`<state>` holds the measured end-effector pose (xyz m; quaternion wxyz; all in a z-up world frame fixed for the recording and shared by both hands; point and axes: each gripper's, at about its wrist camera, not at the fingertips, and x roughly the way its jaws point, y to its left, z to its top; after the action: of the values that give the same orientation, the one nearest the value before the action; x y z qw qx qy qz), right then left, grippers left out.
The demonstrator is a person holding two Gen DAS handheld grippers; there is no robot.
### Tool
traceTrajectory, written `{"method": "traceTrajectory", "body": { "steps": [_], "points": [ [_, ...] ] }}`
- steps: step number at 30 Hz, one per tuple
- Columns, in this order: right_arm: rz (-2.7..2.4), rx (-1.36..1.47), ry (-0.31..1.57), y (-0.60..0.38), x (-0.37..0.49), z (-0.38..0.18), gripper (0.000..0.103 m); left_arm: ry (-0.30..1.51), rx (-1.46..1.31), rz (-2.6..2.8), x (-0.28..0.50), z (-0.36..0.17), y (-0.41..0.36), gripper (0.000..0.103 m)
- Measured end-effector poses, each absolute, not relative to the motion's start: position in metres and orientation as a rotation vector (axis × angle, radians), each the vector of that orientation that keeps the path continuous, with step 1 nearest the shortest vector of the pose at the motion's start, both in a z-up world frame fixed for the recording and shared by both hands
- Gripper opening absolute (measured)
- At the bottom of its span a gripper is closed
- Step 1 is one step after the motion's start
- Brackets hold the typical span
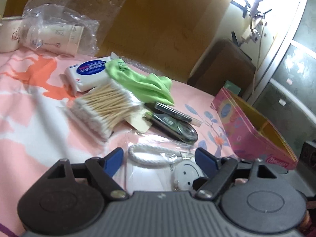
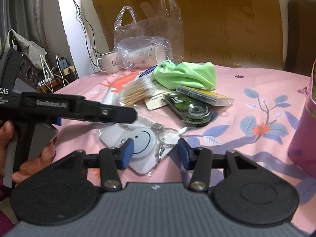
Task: Organize soft objects
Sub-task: 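Move the right tool to the smiley keychain bag while the left approaches, then close both tools on the smiley keychain bag and lift it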
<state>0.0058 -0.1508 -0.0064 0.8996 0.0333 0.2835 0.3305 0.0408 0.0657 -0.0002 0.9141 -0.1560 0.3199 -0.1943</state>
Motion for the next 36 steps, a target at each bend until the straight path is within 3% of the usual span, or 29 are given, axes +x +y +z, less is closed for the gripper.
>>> {"method": "traceTrajectory", "body": {
  "steps": [5,25,36],
  "points": [
    [0.654,0.104,0.582,-0.156,0.005,-0.006,0.047,0.658,-0.305,-0.429,0.037,0.000,0.062,0.072],
    [0.669,0.218,0.606,-0.176,-0.045,0.001,0.047,0.681,-0.346,-0.493,-0.018,0.002,0.061,0.072],
    [0.661,0.144,0.582,-0.173,-0.067,0.001,0.056,0.688,-0.369,-0.488,-0.033,0.008,0.075,0.080]
  ]
}}
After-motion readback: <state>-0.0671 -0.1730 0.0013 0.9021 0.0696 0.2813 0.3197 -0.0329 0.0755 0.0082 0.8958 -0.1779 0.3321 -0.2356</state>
